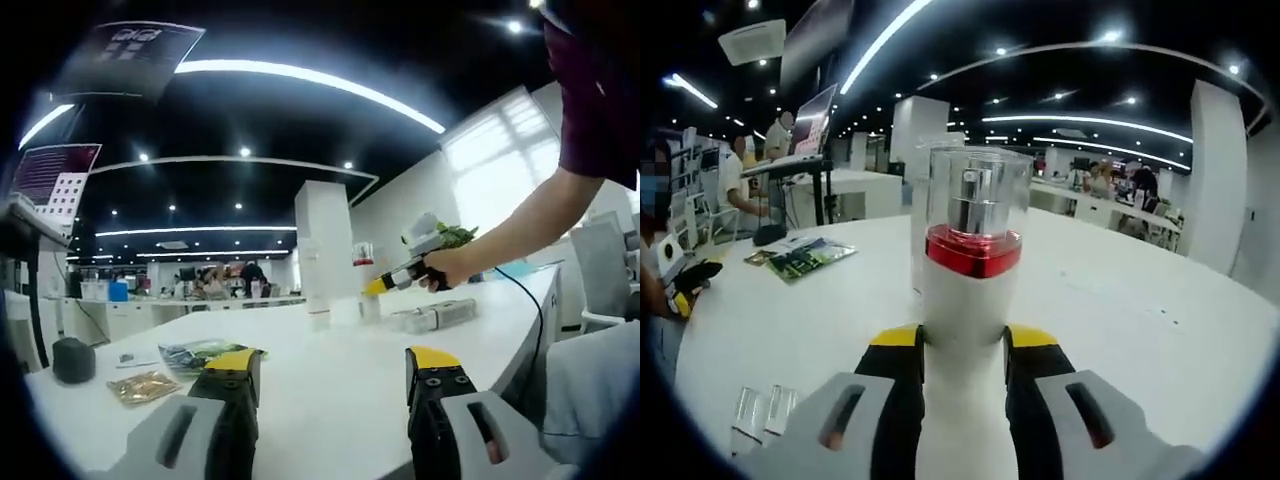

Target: Arrange the skincare products in the storage area until every visible bottle or jar stands upright without overlapping.

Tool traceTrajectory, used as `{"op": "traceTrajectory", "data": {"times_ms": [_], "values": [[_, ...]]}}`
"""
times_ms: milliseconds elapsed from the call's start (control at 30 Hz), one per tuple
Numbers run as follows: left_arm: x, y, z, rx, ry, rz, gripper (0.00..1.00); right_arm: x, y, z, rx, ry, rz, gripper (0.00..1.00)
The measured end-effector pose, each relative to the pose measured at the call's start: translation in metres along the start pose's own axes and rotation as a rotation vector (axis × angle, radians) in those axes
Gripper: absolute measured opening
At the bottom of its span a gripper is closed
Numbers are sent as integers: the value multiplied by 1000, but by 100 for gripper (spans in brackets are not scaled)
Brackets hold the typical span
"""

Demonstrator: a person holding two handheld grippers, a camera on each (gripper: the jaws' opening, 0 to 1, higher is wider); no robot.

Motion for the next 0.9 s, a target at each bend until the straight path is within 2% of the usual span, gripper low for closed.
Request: {"op": "traceTrajectory", "data": {"times_ms": [67,267,400,900], "values": [[3,1,-4,0,33,19,62,1,-6,4,8,-3,8,29],[-2,0,-1,7,-37,2,61,4,-19,11,3,-22,33,29],[-1,-1,-3,2,-25,15,61,6,-27,15,-3,-27,37,29],[-3,-4,-1,14,-47,2,60,9,-38,13,21,-34,36,29]]}}
Point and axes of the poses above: the point that each gripper's makers call its tool centre point, and the gripper's own axes: y roughly backward along the fingers, z roughly to its right, x roughly out of its top, the point moved 7 cm from there along y, roughly backward along the fingers, and after that the axes turned 15 degrees about x, right-handed, at the moved point
